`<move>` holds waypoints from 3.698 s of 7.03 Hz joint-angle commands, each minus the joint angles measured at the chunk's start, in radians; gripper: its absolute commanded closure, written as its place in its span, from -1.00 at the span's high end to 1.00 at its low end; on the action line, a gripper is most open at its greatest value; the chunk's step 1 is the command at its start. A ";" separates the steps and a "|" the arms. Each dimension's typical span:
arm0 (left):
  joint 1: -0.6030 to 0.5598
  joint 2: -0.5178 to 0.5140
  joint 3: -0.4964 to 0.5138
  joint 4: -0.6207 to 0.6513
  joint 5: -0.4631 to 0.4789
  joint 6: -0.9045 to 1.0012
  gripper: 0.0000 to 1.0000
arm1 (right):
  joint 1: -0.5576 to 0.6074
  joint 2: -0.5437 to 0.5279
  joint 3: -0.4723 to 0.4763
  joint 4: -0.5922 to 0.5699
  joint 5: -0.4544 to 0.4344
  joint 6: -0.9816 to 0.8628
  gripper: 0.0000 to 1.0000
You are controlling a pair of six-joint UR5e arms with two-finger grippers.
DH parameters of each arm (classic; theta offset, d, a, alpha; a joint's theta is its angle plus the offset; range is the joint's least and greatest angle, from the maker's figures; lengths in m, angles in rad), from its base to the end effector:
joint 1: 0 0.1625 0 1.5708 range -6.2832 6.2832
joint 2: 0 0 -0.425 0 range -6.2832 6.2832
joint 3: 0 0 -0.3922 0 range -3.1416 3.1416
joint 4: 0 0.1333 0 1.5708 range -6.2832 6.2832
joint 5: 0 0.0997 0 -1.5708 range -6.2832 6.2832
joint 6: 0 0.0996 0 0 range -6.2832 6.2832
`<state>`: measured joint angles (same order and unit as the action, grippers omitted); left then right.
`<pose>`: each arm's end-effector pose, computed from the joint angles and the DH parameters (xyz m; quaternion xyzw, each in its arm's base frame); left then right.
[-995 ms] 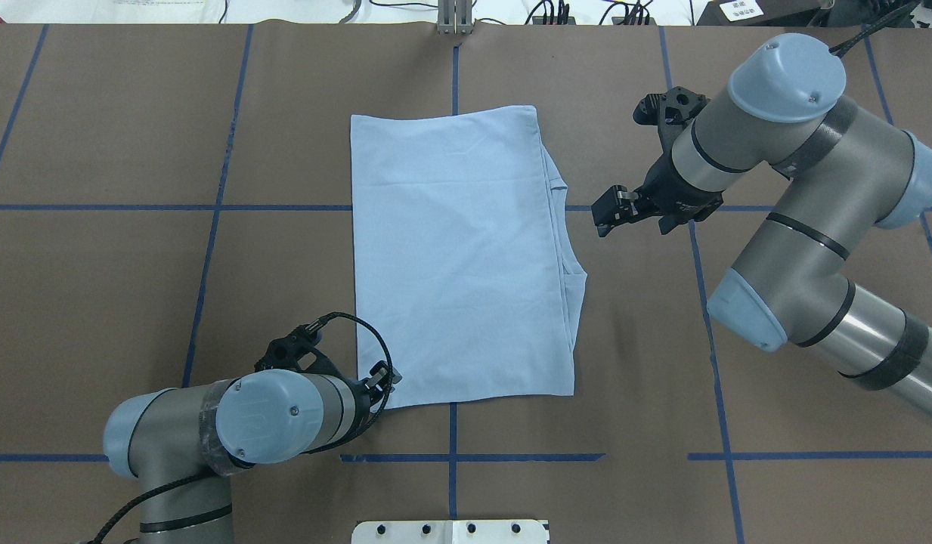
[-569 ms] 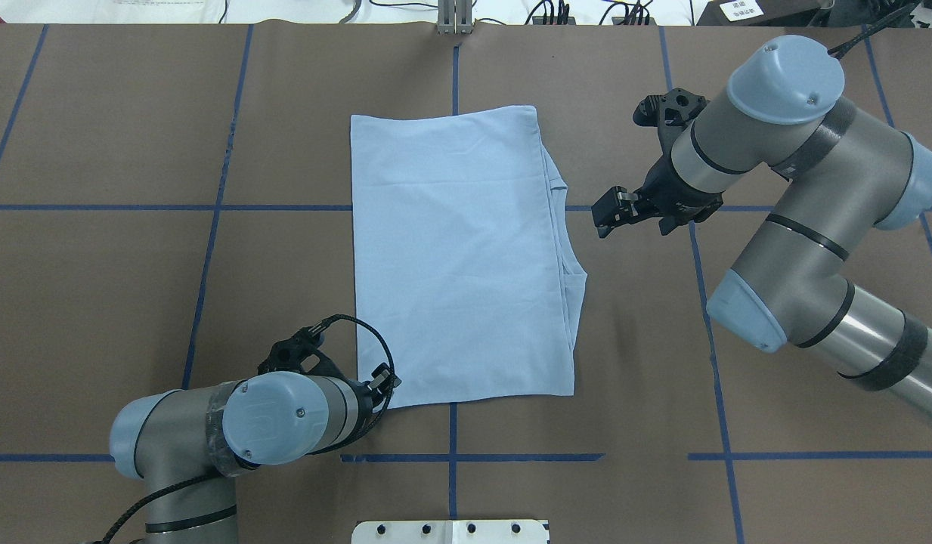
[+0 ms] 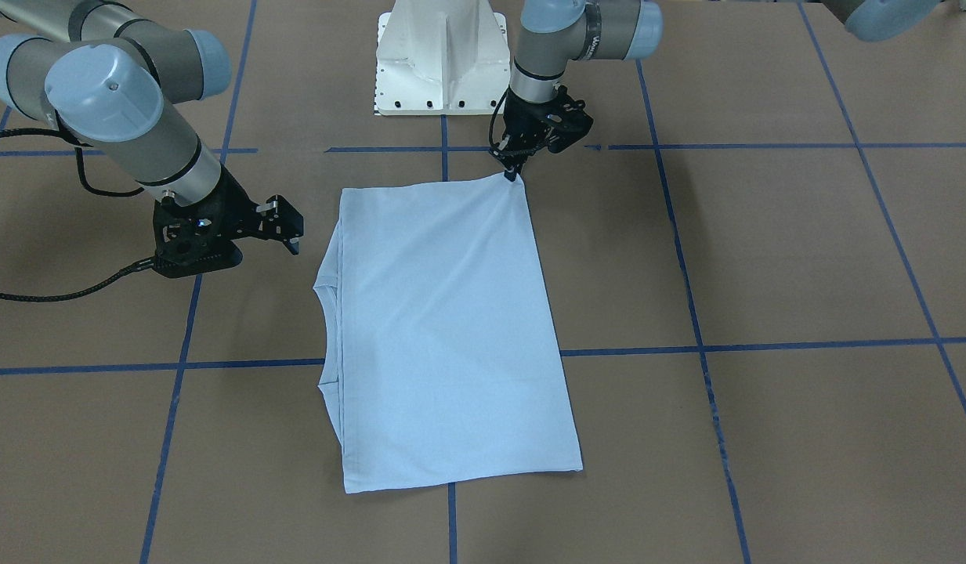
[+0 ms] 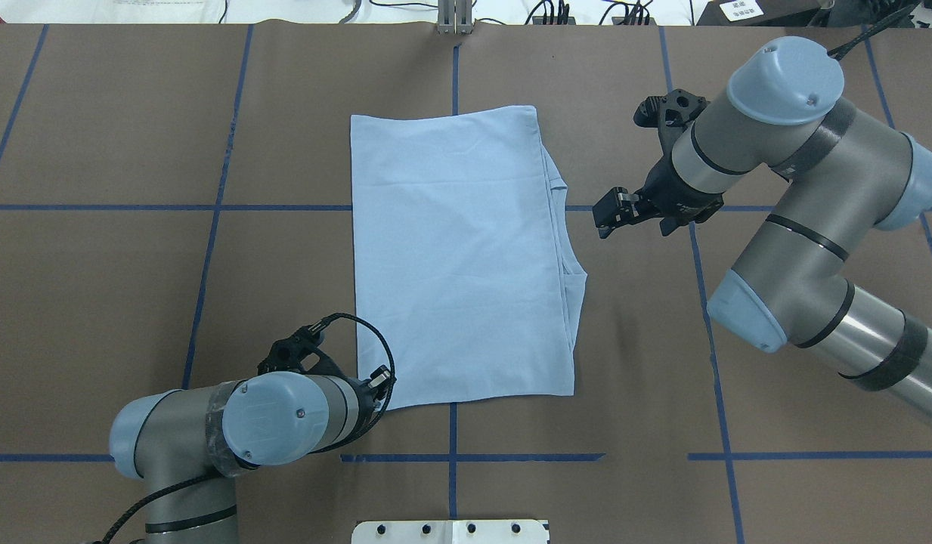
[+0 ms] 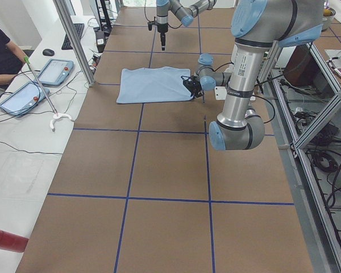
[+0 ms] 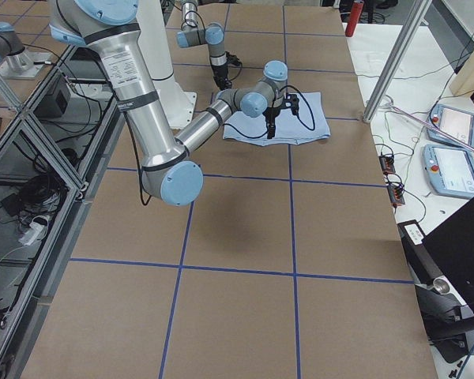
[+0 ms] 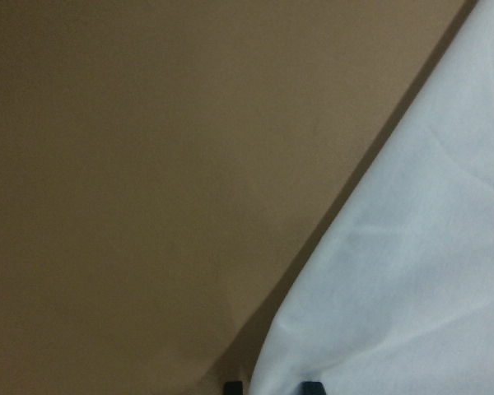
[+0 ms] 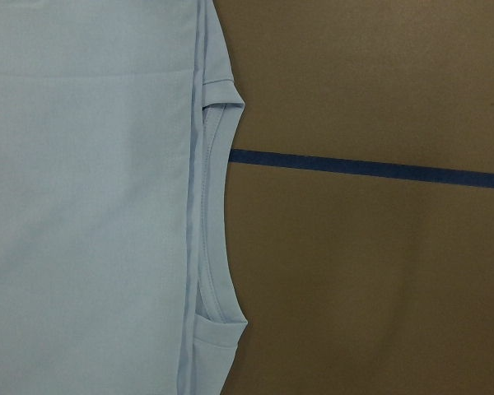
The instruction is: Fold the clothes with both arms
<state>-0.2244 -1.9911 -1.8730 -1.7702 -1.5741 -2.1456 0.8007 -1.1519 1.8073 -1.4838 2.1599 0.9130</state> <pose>0.5624 -0.2648 0.2719 -0.0790 0.4377 -0.3478 0.8254 -0.3710 -0.4945 0.3053 0.0295 -0.4391 -0.0414 0.8970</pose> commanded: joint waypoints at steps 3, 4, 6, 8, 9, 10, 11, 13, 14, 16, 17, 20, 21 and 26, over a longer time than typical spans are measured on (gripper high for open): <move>0.000 0.000 -0.034 0.003 0.000 0.016 -1.00 | -0.070 -0.006 0.041 0.002 -0.036 0.195 1.00; 0.000 0.000 -0.044 0.003 0.000 0.016 -1.00 | -0.166 -0.006 0.093 0.002 -0.139 0.393 1.00; 0.002 -0.003 -0.045 0.003 -0.001 0.019 -1.00 | -0.341 -0.029 0.148 0.002 -0.315 0.611 1.00; 0.003 -0.002 -0.035 0.000 -0.003 0.030 -1.00 | -0.486 -0.054 0.133 0.000 -0.451 0.756 1.00; 0.003 -0.002 -0.034 0.000 -0.003 0.029 -1.00 | -0.488 -0.057 0.126 0.000 -0.448 0.759 1.00; 0.005 -0.003 -0.038 0.000 -0.003 0.029 -1.00 | -0.491 -0.054 0.104 0.000 -0.451 0.758 1.00; 0.005 -0.003 -0.037 0.000 -0.003 0.030 -1.00 | -0.491 -0.048 0.080 0.000 -0.453 0.756 1.00; 0.005 -0.015 -0.040 0.002 -0.003 0.029 -1.00 | -0.486 -0.046 0.046 0.000 -0.462 0.754 1.00; 0.005 -0.015 -0.041 0.002 -0.003 0.029 -1.00 | -0.486 -0.043 0.044 0.000 -0.462 0.759 1.00; 0.005 -0.015 -0.041 0.002 -0.003 0.029 -1.00 | -0.482 -0.023 0.043 -0.001 -0.462 0.759 1.00; 0.005 -0.015 -0.041 0.002 -0.003 0.029 -1.00 | -0.482 -0.022 0.040 -0.001 -0.462 0.756 1.00; 0.005 -0.014 -0.041 0.002 -0.003 0.029 -1.00 | -0.483 0.026 -0.032 0.000 -0.462 0.756 1.00; 0.004 -0.014 -0.041 0.002 -0.001 0.029 -1.00 | -0.482 0.029 -0.029 0.002 -0.460 0.761 1.00; 0.005 -0.014 -0.038 0.000 -0.003 0.030 -1.00 | -0.469 0.029 -0.019 0.002 -0.459 0.759 0.99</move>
<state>-0.2196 -2.0053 -1.9130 -1.7690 -1.5769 -2.1154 0.3277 -1.1230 1.7870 -1.4818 1.7011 1.6721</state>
